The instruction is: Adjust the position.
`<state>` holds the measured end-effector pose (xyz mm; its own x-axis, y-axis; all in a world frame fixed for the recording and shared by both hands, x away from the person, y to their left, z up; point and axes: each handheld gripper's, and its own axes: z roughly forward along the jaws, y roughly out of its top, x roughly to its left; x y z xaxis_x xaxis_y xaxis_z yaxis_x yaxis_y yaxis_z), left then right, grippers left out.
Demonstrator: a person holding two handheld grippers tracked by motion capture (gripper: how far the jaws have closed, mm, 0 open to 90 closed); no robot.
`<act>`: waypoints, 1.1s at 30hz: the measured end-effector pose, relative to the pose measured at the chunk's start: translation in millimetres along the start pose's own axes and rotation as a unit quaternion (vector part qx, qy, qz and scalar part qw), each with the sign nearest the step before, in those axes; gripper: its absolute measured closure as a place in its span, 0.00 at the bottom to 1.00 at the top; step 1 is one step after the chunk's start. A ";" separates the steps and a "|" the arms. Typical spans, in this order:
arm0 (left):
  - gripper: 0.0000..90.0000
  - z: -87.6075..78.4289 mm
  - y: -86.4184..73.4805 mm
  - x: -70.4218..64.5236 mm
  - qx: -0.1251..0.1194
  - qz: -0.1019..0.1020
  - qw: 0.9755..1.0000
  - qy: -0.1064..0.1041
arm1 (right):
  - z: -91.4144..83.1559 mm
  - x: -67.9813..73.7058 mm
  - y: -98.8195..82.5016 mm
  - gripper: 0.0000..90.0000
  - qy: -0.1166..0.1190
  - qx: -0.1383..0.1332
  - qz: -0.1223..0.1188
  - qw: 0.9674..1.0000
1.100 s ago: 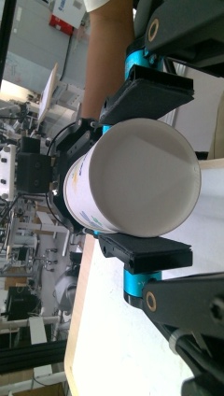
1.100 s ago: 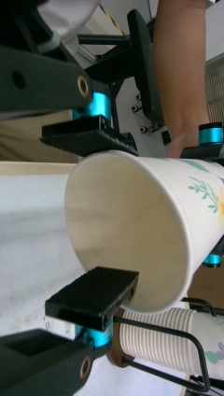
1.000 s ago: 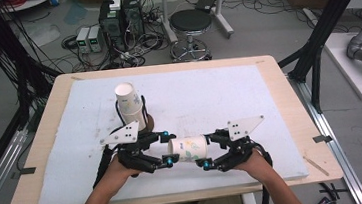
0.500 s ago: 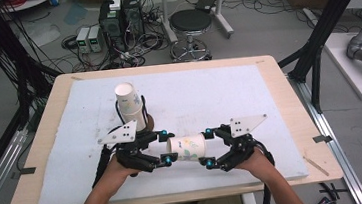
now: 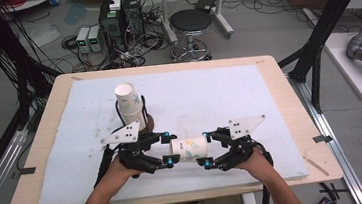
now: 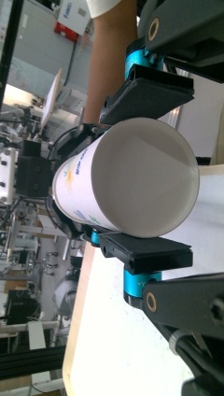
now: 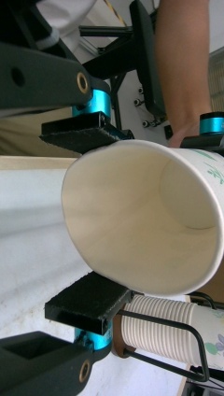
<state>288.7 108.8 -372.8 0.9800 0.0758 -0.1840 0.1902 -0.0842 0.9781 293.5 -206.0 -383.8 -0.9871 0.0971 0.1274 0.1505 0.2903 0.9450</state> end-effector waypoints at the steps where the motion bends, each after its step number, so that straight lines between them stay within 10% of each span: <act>1: 0.41 0.3 -0.3 -0.1 0.001 -0.001 1.000 0.001 | -0.4 0.0 0.1 0.38 0.000 0.001 0.000 1.000; 7: 0.16 2.3 0.4 -2.0 0.039 -0.016 0.998 0.051 | -3.6 -1.3 5.6 0.38 -0.006 0.030 0.000 1.000; 13: 0.16 0.5 6.0 -4.2 0.064 0.000 0.995 0.072 | -4.3 0.1 21.0 0.38 -0.032 0.096 -0.023 0.995; 33: 0.16 4.8 20.2 -11.4 0.142 0.045 0.986 0.078 | 18.5 9.8 69.0 0.37 -0.038 0.253 -0.099 0.962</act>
<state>281.6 101.5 -351.4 0.9769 0.2055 -0.0590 0.1335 -0.3705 0.9192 295.2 -167.5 -322.9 -0.9952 0.0553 -0.0801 -0.0139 0.7342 0.6788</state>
